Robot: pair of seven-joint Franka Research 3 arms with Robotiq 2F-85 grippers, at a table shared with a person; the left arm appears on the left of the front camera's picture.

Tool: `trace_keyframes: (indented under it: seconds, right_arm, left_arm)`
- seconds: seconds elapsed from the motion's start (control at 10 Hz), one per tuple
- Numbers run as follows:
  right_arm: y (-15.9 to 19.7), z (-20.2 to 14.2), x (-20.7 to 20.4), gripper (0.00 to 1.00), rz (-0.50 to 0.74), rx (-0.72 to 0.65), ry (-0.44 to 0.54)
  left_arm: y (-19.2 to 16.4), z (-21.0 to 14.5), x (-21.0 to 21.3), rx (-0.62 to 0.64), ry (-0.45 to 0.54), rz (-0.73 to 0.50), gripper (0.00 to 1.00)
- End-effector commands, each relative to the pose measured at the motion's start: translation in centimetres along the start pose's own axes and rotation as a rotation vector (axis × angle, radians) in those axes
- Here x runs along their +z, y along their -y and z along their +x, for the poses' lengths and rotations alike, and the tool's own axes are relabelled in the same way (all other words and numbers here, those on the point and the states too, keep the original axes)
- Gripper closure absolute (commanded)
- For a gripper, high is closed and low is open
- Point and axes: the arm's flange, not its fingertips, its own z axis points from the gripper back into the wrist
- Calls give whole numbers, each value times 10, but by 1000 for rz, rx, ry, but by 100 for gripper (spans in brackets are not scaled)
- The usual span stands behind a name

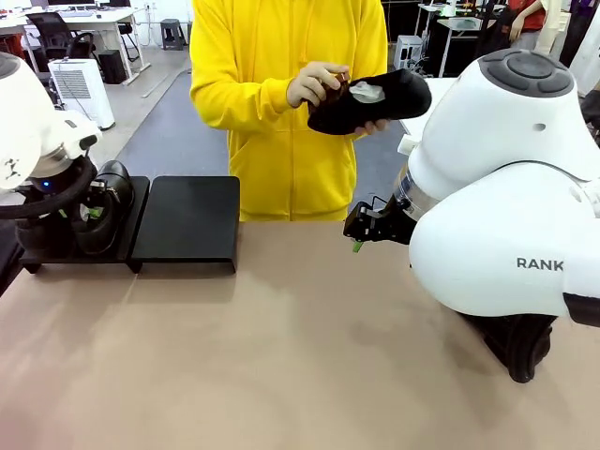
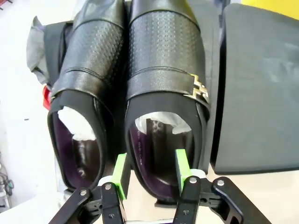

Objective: Organize the shoes by placing them on the stand.
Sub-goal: Place the Shoe from the middle of the table onto the Shoes Stand, then pick up one Shoe and place it in the middle of the table.

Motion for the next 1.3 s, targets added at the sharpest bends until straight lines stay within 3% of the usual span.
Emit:
trace_keyframes:
  seconds: [0.0,1.1,1.2]
  right_arm:
    - [-1,4,0,0,15,11,-8]
    - [-1,4,0,0,15,11,-8]
    - [-1,4,0,0,15,11,-8]
  left_arm:
    - [-6,-8,15,17,2,0,47]
    - [-2,-2,9,2,-3,6,47]
    - [-7,-2,28,12,36,36,47]
